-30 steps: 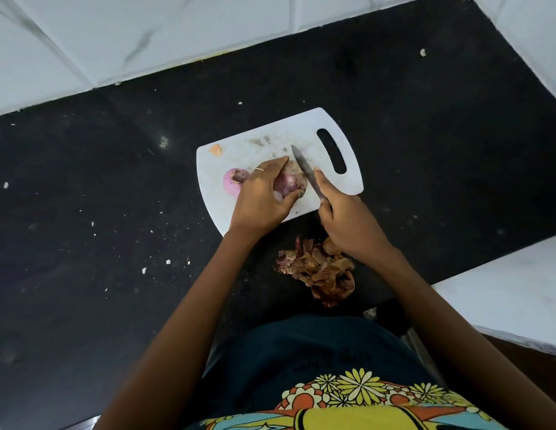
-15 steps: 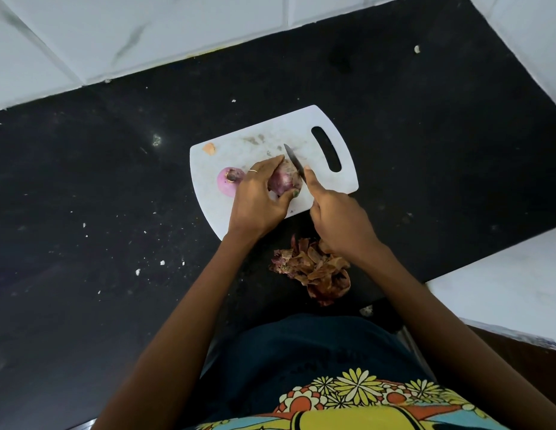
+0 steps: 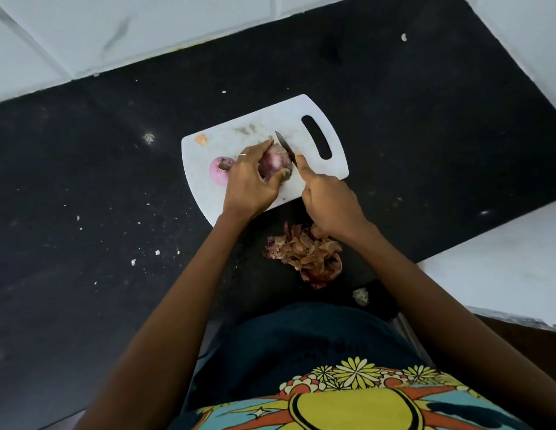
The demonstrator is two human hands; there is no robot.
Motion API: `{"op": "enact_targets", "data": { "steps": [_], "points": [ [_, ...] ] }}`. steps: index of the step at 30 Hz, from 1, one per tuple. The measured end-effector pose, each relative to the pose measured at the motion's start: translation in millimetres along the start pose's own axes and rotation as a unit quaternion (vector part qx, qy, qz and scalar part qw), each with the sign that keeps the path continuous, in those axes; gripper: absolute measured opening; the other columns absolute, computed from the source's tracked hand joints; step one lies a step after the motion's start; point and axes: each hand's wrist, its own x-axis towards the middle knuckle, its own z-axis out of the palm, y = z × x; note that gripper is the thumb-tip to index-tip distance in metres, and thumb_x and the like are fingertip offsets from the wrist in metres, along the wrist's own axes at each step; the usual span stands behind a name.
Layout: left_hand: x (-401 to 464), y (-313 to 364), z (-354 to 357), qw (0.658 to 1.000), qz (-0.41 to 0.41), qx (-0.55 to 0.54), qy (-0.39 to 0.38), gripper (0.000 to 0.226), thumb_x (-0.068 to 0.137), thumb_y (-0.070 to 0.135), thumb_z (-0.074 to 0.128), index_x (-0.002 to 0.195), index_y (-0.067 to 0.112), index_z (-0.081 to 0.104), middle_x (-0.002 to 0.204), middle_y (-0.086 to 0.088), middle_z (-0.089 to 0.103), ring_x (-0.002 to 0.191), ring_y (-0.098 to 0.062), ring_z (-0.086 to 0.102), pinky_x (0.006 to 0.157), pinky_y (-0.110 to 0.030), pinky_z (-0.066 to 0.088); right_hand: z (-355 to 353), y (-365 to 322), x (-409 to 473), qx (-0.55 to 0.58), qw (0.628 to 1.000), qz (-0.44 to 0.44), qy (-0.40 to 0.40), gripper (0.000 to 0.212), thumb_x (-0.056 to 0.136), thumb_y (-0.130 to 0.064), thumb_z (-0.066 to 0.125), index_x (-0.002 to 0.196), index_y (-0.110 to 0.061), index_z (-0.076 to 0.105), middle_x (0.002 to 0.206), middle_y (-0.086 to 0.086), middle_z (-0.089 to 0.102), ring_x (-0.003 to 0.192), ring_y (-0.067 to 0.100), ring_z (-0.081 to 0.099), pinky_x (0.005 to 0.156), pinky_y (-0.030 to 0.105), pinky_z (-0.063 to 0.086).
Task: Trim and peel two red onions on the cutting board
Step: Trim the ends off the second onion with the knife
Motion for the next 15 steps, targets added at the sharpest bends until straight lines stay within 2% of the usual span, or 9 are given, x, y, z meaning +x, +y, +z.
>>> {"op": "enact_targets", "data": {
  "steps": [4, 10, 15],
  "points": [
    [0, 2, -2, 1.000, -0.014, -0.015, 0.007, 0.062, 0.081, 0.023, 0.073, 0.136, 0.006, 0.051, 0.131, -0.013, 0.056, 0.117, -0.022, 0.056, 0.100, -0.032, 0.047, -4, -7, 5, -0.004, 1.000, -0.001, -0.004, 0.060, 0.097, -0.009, 0.033, 0.153, -0.021, 0.013, 0.063, -0.001, 0.038, 0.069, 0.023, 0.050, 0.059, 0.036, 0.037],
    [-3, 1, -3, 1.000, -0.005, -0.002, 0.000, 0.063, 0.078, 0.020, 0.074, 0.135, 0.005, 0.052, 0.129, -0.013, 0.057, 0.115, -0.022, 0.057, 0.097, -0.029, 0.049, 0, -4, -5, -0.006, 1.000, -0.004, 0.001, 0.063, 0.096, -0.006, 0.036, 0.153, -0.021, 0.012, 0.063, -0.001, 0.039, 0.067, 0.023, 0.049, 0.058, 0.037, 0.036],
    [-4, 1, -1, 1.000, -0.012, -0.007, 0.015, 0.061, 0.077, 0.019, 0.074, 0.133, 0.006, 0.054, 0.129, -0.013, 0.057, 0.115, -0.023, 0.057, 0.098, -0.033, 0.049, 3, -3, -13, -0.005, 1.000, -0.002, 0.013, 0.065, 0.096, -0.006, 0.037, 0.153, -0.020, 0.010, 0.079, 0.005, 0.048, 0.073, 0.024, 0.051, 0.060, 0.038, 0.038]
  ]
}}
